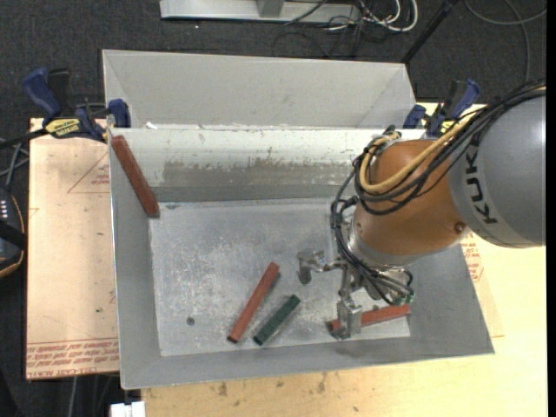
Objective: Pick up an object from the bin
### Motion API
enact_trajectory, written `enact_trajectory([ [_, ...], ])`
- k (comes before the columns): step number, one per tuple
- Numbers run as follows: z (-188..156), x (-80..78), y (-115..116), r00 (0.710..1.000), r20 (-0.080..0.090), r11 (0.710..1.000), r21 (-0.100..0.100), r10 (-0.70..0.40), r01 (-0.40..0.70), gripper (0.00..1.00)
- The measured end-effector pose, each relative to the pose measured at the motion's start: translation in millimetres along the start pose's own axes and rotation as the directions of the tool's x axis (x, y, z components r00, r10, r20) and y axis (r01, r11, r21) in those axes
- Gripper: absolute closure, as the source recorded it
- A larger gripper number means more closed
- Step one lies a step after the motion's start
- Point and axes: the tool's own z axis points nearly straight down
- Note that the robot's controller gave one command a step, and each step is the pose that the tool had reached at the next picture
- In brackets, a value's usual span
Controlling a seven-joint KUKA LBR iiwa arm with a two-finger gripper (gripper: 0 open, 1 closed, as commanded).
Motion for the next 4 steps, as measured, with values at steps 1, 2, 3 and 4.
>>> enact_trajectory([
  [1, 78, 11.9, -29, 1.000, 0.000, 1.000, 0.001, -0.017, 0.017, 1.00],
  [2, 76, 7.3, -30, 1.000, 0.017, 1.000, 0.005, -0.018, 0.018, 0.00],
  [3, 76, 7.4, -30, 1.000, 0.016, 1.000, 0.005, -0.018, 0.018, 0.00],
  [4, 66, 3.1, -89, 0.999, 0.000, 0.999, 0.000, 0.034, -0.034, 1.00],
])
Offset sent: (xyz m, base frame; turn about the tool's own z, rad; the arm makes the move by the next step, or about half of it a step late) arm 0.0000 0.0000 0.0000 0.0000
